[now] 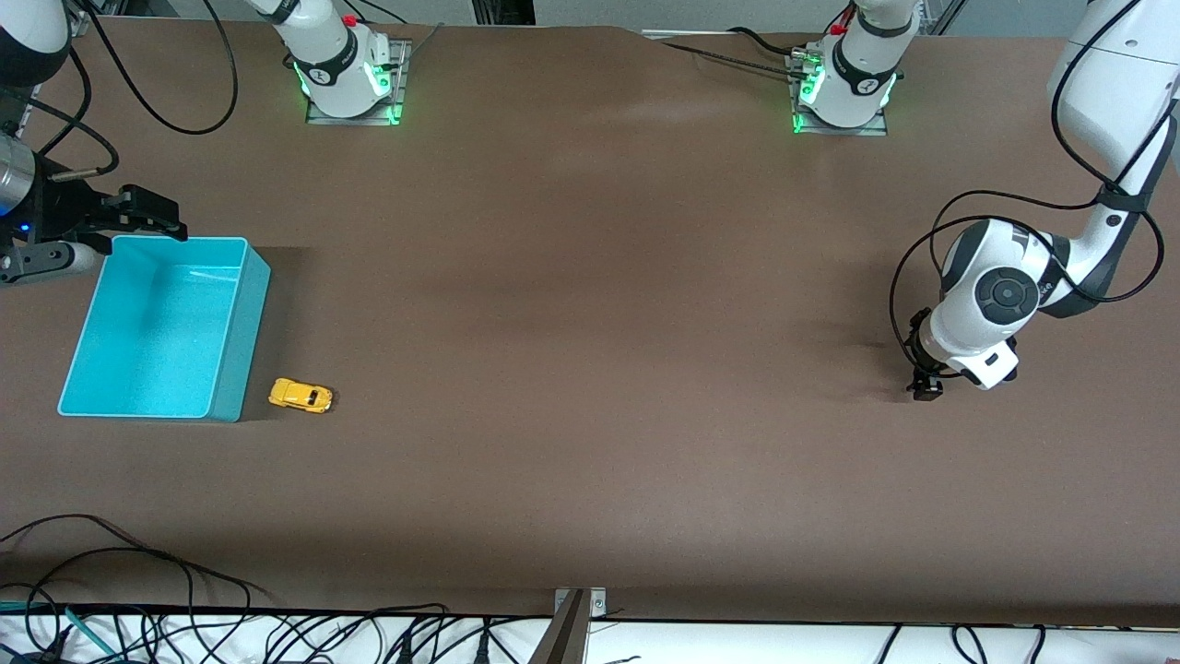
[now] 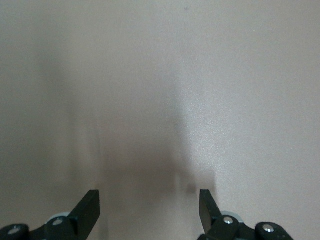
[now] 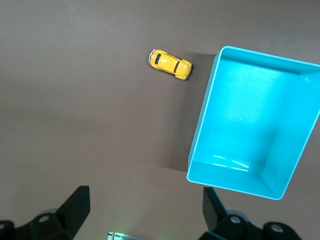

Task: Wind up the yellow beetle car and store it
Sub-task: 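Reach the right gripper to the car while the left gripper withdraws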

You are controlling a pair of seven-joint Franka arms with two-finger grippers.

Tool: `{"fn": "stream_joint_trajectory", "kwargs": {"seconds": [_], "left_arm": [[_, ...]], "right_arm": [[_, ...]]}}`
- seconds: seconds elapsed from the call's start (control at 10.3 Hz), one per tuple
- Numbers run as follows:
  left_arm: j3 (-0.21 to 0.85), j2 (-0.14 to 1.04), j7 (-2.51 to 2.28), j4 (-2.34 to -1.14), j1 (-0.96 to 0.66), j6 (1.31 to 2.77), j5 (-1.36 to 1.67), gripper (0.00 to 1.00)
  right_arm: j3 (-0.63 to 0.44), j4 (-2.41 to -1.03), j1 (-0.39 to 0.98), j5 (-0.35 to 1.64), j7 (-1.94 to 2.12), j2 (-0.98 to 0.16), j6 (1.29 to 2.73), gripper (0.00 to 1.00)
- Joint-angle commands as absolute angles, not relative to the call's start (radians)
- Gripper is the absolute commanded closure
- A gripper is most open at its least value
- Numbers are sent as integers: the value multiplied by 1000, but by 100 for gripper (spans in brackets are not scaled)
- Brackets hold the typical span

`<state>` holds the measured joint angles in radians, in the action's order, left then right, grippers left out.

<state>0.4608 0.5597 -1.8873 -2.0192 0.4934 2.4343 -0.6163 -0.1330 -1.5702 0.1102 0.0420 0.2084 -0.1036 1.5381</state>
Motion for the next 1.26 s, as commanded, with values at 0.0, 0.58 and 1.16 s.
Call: {"fn": "stream_joint_trajectory", "kwargs": {"seconds": [0.0, 0.58, 1.16], "left_arm": [[466, 540, -1881, -2029, 499, 2421, -646, 11], [468, 540, -1876, -2034, 499, 2421, -646, 12], [479, 540, -1876, -2034, 499, 2419, -646, 12]], "right_arm": [[-135, -1559, 109, 57, 224, -110, 1537, 0], [-133, -1779, 164, 3, 215, -95, 1771, 0], [-133, -2073, 161, 3, 227, -103, 2127, 0]]}}
